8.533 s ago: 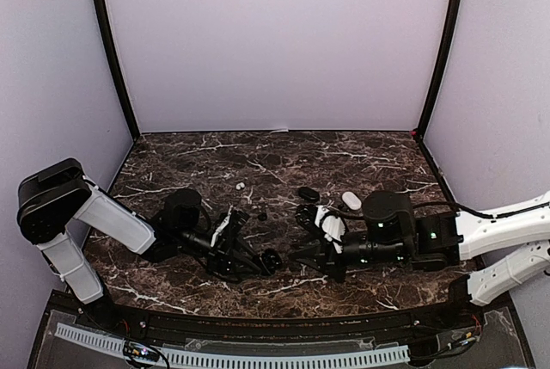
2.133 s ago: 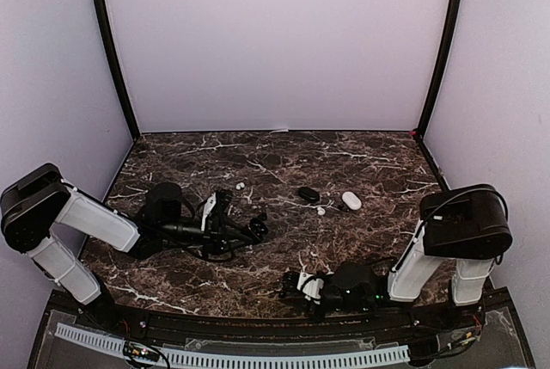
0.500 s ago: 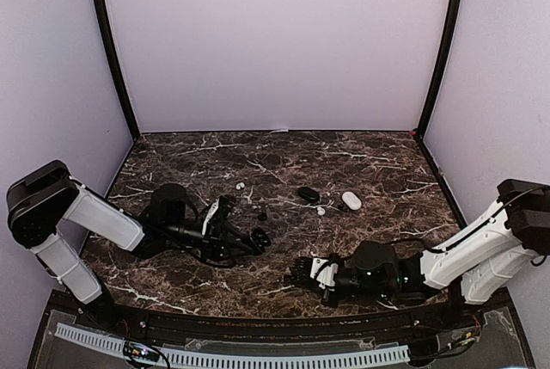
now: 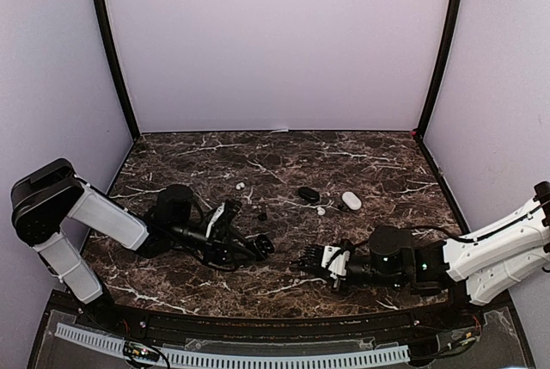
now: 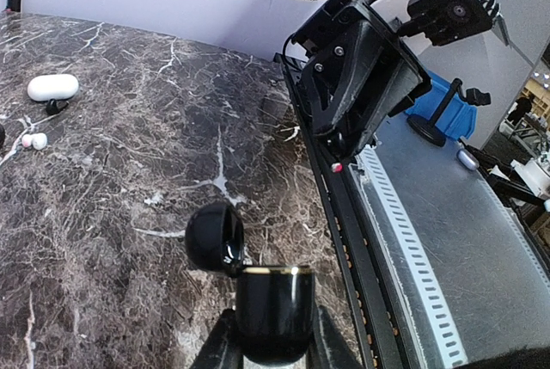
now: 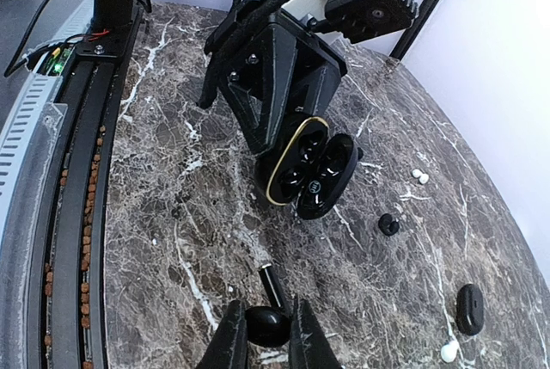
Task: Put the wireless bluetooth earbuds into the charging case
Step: Pick up the left earbud from the center of the board, then insert the left earbud into the left side groove of the charging case.
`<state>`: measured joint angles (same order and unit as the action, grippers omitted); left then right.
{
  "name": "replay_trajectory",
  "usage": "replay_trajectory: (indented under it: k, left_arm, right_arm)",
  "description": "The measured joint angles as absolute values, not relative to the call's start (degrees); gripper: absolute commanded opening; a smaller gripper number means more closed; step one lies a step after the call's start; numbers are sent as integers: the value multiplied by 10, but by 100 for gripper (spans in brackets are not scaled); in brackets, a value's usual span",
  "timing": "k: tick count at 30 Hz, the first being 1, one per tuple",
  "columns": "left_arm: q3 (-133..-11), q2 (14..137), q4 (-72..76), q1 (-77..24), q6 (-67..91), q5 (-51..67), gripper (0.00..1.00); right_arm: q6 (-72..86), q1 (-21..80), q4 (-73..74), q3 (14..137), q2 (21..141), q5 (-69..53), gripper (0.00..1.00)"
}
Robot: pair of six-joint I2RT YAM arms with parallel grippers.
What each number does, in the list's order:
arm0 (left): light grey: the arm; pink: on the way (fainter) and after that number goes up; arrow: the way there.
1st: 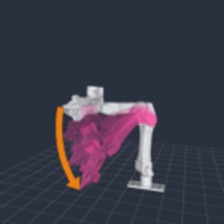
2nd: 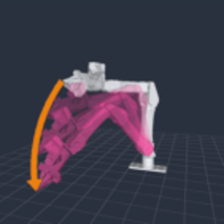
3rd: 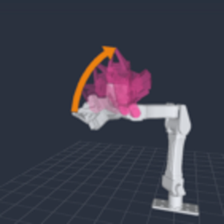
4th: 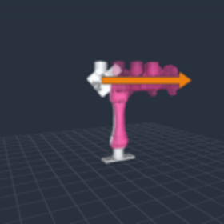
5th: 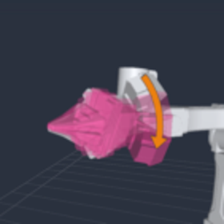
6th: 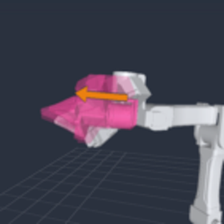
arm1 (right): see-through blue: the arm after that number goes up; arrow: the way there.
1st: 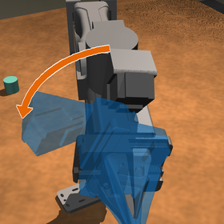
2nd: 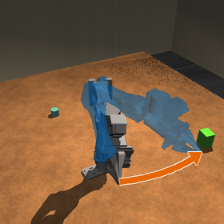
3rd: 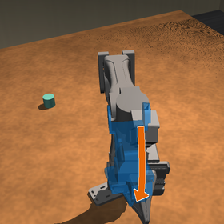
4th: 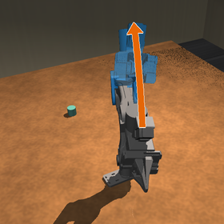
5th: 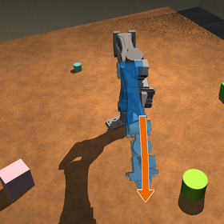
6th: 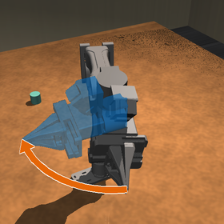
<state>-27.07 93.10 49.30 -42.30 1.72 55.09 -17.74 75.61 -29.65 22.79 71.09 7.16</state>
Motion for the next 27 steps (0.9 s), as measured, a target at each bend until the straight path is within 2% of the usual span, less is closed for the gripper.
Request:
replay_trajectory:
  k: [15, 27]
  left_arm:
    - [-286, 947, 458, -442, -9, 552, 6]
    - [-297, 952, 431, -453, -28, 558, 6]
  right_arm:
    - [-210, 748, -259, 257, 688, 66, 5]
    - [-253, 746, -202, 340, 736, 44, 3]
